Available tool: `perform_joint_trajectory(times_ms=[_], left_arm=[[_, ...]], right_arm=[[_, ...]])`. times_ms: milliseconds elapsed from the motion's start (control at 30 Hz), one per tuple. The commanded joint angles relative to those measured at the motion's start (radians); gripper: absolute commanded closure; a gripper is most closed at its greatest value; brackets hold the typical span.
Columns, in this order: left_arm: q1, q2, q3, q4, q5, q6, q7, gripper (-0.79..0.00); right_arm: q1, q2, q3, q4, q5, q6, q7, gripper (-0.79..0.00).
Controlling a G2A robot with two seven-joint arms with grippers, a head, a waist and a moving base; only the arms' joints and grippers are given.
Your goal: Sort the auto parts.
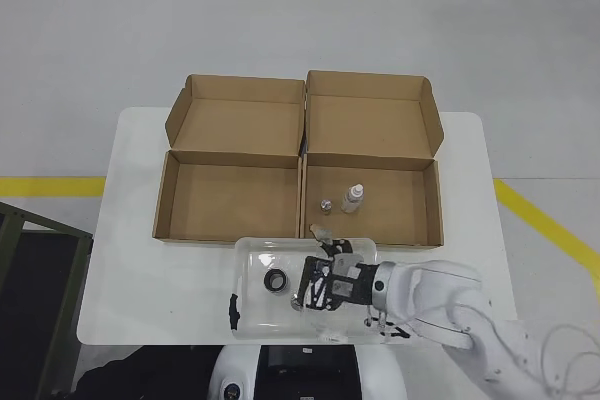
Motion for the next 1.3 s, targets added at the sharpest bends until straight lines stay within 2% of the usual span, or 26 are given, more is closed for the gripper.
perform_joint_trajectory(times_ms=[0, 500, 833, 1033, 1267], left_arm=[[0.0, 0.0, 0.0, 0.0, 0.0, 0.0, 0.0, -0.785], [0.0, 0.0, 0.0, 0.0, 0.0, 0.0, 0.0, -0.785], [0.0, 0.0, 0.0, 0.0, 0.0, 0.0, 0.0, -0.785], [0.0, 0.0, 0.0, 0.0, 0.0, 0.0, 0.0, -0.785], [0.0, 0.0, 0.0, 0.0, 0.0, 0.0, 0.0, -0.785]], right_arm=[[0.01, -0.003, -0.022, 0.008, -0.008, -0.008, 0.02, -0.785], [0.043, -0.015, -0.134, 0.062, -0.046, -0.044, 0.169, -0.785], [0.066, -0.024, -0.165, 0.138, -0.057, -0.032, 0.178, -0.779], [0.095, -0.034, -0.19, 0.187, -0.047, -0.028, 0.182, -0.711], [0.118, -0.046, -0.222, 0.232, -0.038, -0.028, 0.178, -0.69]])
